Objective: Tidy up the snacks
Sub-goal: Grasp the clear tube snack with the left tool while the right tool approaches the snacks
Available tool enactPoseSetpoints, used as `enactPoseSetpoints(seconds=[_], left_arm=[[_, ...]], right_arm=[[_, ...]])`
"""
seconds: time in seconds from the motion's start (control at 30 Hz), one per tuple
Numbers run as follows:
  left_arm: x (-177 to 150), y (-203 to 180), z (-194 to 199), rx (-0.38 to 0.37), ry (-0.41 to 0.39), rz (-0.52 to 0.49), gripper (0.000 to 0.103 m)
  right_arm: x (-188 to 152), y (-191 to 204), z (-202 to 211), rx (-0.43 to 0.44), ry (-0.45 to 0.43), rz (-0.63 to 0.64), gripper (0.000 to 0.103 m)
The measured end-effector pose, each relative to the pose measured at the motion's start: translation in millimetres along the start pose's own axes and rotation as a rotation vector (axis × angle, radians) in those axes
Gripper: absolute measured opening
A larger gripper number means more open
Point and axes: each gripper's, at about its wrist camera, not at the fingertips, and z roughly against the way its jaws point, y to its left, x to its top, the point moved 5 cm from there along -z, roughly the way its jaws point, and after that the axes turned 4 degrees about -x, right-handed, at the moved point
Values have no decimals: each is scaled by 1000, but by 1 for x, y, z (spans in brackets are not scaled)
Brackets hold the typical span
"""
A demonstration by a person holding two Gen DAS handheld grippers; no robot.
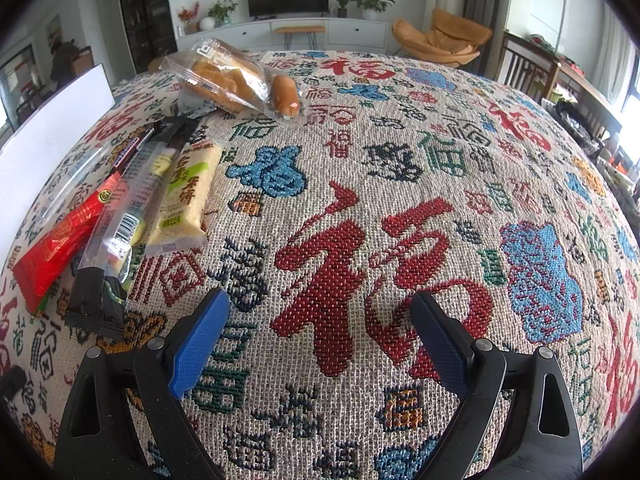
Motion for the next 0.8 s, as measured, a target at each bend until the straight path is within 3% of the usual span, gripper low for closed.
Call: enactPoseSetpoints(seconds=[0.13,0.2,0.27,0.37,0.43,0.5,0.53,0.57,0.67,0.8], left_arm=[[69,9,5,-71,-90,12,103],[97,13,-15,-85,-59,-4,103],[119,22,-46,-54,10,-6,102],[138,31,-89,-9,95,1,91],[139,30,-111,-12,155,-15,79],[136,26,-127,-20,205,-35,53],[134,24,-128,0,198,-59,50],[133,22,-125,15,184,-86,23],[117,24,-108,-50,188,-38,18],[69,26,-70,-117,208,25,19]], right_arm=[[0,0,0,0,0,0,94],[0,0,0,0,0,0,94],[0,0,0,0,0,0,94],[0,0,0,1,0,0,94],[0,0,0,2,1,-1,94],[0,0,0,2,1,-1,94],[0,0,0,2,1,-1,94],[0,0,0,1,1,-1,94],[1,1,-3,2,1,-2,94],[2,2,-4,7,2,-5,95]])
